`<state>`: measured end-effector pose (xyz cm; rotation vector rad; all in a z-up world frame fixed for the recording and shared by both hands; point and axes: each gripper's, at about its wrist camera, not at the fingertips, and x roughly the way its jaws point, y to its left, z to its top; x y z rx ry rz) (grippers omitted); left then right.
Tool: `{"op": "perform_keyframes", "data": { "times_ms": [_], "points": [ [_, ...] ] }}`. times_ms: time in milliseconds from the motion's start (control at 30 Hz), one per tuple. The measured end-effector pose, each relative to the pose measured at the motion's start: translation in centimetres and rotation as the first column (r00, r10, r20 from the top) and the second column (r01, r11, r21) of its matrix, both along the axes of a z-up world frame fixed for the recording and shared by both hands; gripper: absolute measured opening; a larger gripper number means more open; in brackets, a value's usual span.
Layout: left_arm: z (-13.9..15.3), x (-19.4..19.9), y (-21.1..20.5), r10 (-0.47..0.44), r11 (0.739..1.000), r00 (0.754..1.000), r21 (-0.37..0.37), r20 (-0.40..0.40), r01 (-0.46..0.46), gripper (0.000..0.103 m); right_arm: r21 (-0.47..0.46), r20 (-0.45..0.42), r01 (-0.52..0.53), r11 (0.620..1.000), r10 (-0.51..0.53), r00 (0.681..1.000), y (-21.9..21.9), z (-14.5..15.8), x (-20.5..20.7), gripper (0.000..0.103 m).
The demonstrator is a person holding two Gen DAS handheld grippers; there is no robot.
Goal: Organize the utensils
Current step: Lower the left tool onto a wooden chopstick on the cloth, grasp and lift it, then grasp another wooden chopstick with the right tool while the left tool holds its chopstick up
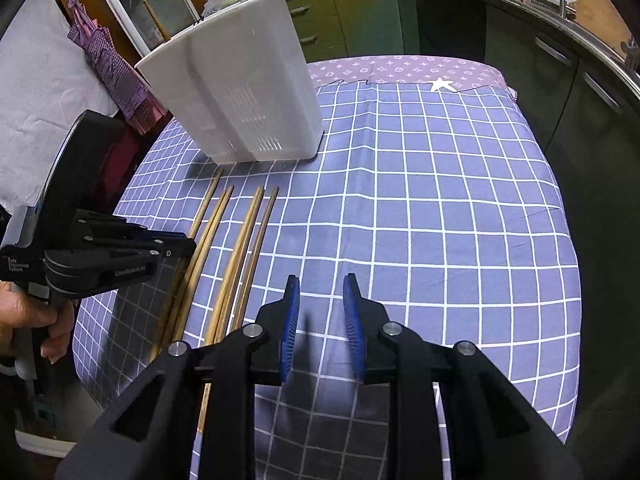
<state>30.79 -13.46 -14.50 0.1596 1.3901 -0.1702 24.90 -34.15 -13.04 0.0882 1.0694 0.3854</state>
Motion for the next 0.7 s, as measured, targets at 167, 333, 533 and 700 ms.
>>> {"op": "perform_keyframes", "data": {
  "times_ms": [167,333,533,700],
  "points": [
    [0.5,-0.2,1.7,0.023,0.999,1.000,-0.045,0.013,-0.023,0.007,0.006,-0.014,-0.004,1.000,0.004,1.000,0.0,-0.2,0.2,0.023],
    [2.9,-1.0,3.2,0.053,0.994,0.994,-0.098,0.100,-0.044,0.007,-0.003,-0.025,-0.012,1.000,0.012,1.000,0.4,-0.6,0.3,0.023],
    [6.2,-3.5,4.7,0.081,0.988,0.970,-0.149,0.227,-0.047,0.007,-0.013,-0.026,-0.028,1.000,0.027,0.999,1.2,-0.6,0.2,0.023],
    [8.3,-6.6,5.9,0.084,0.986,0.945,-0.161,0.317,-0.034,0.007,-0.025,-0.020,-0.049,0.999,0.048,0.999,2.1,-0.2,0.1,0.023]
  ]
}}
